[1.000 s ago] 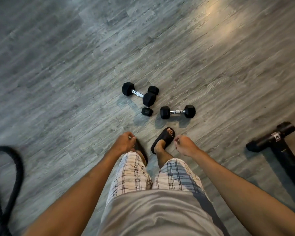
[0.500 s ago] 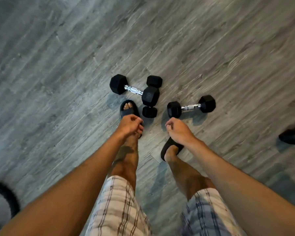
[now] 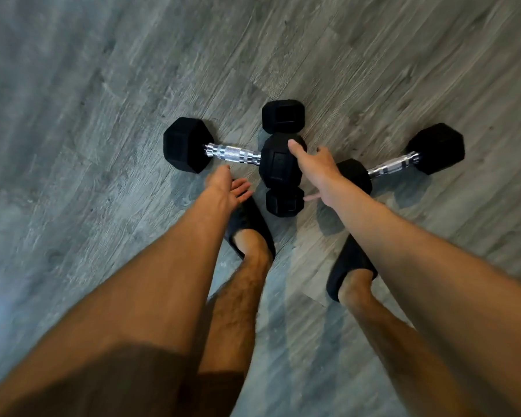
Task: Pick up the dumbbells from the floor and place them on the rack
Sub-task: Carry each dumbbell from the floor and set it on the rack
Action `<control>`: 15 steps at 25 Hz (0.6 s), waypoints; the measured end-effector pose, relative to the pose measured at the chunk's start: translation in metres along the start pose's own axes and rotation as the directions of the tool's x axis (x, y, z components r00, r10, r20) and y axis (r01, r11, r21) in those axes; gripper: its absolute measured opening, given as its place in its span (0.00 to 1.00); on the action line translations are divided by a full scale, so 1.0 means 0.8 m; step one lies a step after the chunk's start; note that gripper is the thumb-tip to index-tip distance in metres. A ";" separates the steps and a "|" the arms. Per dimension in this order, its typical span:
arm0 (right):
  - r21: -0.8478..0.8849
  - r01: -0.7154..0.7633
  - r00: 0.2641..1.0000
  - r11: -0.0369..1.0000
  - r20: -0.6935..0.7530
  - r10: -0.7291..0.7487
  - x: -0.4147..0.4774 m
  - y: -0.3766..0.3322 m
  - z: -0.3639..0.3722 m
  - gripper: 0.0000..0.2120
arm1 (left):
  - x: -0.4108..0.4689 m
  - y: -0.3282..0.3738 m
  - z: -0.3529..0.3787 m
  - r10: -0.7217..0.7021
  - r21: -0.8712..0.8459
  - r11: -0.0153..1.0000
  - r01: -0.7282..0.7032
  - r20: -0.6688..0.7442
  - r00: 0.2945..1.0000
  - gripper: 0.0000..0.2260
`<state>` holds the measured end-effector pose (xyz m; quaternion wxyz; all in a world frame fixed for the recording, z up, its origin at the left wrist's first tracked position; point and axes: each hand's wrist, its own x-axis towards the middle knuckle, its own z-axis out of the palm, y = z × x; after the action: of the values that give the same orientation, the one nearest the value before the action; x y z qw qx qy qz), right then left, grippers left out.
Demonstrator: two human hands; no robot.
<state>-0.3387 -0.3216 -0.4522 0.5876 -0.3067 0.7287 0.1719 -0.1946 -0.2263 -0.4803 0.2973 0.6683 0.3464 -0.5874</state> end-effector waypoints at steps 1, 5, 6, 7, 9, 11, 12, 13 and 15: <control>0.076 -0.051 0.998 0.996 0.025 0.049 0.014 -0.001 0.008 0.44 | 0.019 0.003 0.001 -0.010 -0.060 0.998 0.010 0.000 1.000 0.22; 0.248 -0.162 0.985 0.955 0.105 0.139 0.051 -0.006 0.035 0.47 | 0.074 0.022 0.007 0.006 -0.307 0.952 0.020 0.083 0.997 0.27; 0.279 -0.175 0.983 0.944 0.109 0.150 0.058 -0.007 0.039 0.47 | 0.084 0.027 0.012 0.022 -0.365 0.931 0.025 0.124 0.992 0.25; 0.301 -0.183 0.982 0.936 0.110 0.157 0.063 -0.008 0.041 0.47 | 0.091 0.030 0.016 0.042 -0.426 0.904 0.032 0.164 0.986 0.22; 0.333 -0.198 0.979 0.922 0.114 0.169 0.068 -0.009 0.044 0.47 | 0.099 0.033 0.025 0.075 -0.542 0.839 0.045 0.198 0.977 0.14; 0.353 -0.208 0.978 0.912 0.103 0.183 0.071 -0.010 0.046 0.43 | 0.100 0.036 0.031 0.084 -0.582 0.812 0.047 0.196 0.977 0.14; 0.361 -0.207 0.978 0.909 0.092 0.186 0.068 -0.011 0.047 0.41 | 0.098 0.038 0.031 0.081 -0.571 0.820 0.037 0.179 0.981 0.14; 0.368 -0.202 0.979 0.907 0.075 0.187 0.065 -0.012 0.047 0.39 | 0.095 0.038 0.033 0.074 -0.549 0.835 0.035 0.174 0.982 0.13; 0.400 -0.221 0.975 0.890 0.073 0.210 0.053 -0.011 0.048 0.38 | 0.089 0.038 0.032 0.056 -0.489 0.872 0.031 0.161 0.985 0.12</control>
<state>-0.3093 -0.3151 -0.5016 0.6258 -0.0932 0.7697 0.0855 -0.1794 -0.2566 -0.5547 0.4889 0.5210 0.4527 -0.5334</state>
